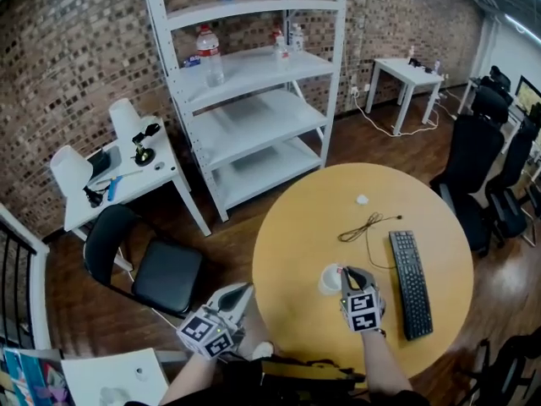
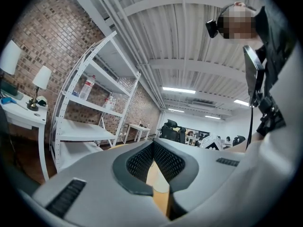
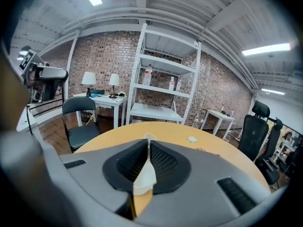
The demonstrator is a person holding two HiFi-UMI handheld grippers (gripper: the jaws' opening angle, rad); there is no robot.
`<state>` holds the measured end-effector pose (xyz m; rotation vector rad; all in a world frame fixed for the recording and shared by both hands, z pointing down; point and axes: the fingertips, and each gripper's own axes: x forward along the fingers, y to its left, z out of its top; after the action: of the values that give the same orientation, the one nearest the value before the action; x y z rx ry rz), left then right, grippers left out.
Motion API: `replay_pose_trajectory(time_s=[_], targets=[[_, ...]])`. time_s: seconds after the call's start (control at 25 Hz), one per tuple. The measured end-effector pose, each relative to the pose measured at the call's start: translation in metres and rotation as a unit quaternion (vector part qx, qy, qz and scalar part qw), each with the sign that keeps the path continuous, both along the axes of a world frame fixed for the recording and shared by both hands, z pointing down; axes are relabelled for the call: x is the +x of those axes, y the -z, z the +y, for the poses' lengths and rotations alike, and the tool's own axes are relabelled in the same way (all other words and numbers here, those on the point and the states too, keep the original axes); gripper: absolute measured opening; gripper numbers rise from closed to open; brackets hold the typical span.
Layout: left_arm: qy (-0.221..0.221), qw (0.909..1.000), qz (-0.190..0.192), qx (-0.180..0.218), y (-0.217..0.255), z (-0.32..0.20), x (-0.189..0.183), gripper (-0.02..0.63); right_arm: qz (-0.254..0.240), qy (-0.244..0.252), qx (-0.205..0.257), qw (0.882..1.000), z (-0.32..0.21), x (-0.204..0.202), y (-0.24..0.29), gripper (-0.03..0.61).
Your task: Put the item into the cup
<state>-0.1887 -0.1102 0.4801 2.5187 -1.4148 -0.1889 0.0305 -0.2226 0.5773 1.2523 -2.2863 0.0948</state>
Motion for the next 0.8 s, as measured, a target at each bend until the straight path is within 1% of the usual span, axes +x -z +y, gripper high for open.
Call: replay_pose_trajectory(time_s=[0.08, 0.16, 0.24, 0.36, 0.48, 0.6, 0.8], targets=[[0.012, 0.9999, 0.0, 0.001, 0.0, 0.002, -0.009, 0.003, -0.009, -0.001, -0.007, 1.0, -0.004, -0.003, -0.006, 0.032], [0.02, 0.9998, 0.001, 0.0, -0.002, 0.004, -0.015, 0.003, -0.017, 0.002, -0.016, 1.0, -0.005, -0.004, -0.014, 0.08], [0.026, 0.9997, 0.001, -0.003, -0.003, 0.005, -0.019, 0.003, -0.018, 0.003, -0.024, 1.0, -0.003, -0.004, -0.014, 0.087], [0.023, 0.9995, 0.013, -0.016, -0.011, 0.008, -0.019, 0.003, -0.016, 0.001, -0.019, 1.0, 0.0, -0.002, -0.007, 0.087], [0.017, 0.9996, 0.017, -0.017, -0.012, 0.006, -0.015, 0.003, -0.029, -0.003, -0.002, 1.0, 0.004, 0.004, 0.005, 0.087], [0.005, 0.9998, 0.013, -0.013, -0.013, 0.0, -0.008, 0.003, -0.061, -0.02, 0.018, 0.998, 0.015, 0.018, 0.028, 0.087], [-0.033, 0.9994, 0.004, -0.002, -0.012, -0.014, 0.018, 0.003, -0.119, -0.07, 0.068, 0.988, 0.048, 0.065, 0.075, 0.086]])
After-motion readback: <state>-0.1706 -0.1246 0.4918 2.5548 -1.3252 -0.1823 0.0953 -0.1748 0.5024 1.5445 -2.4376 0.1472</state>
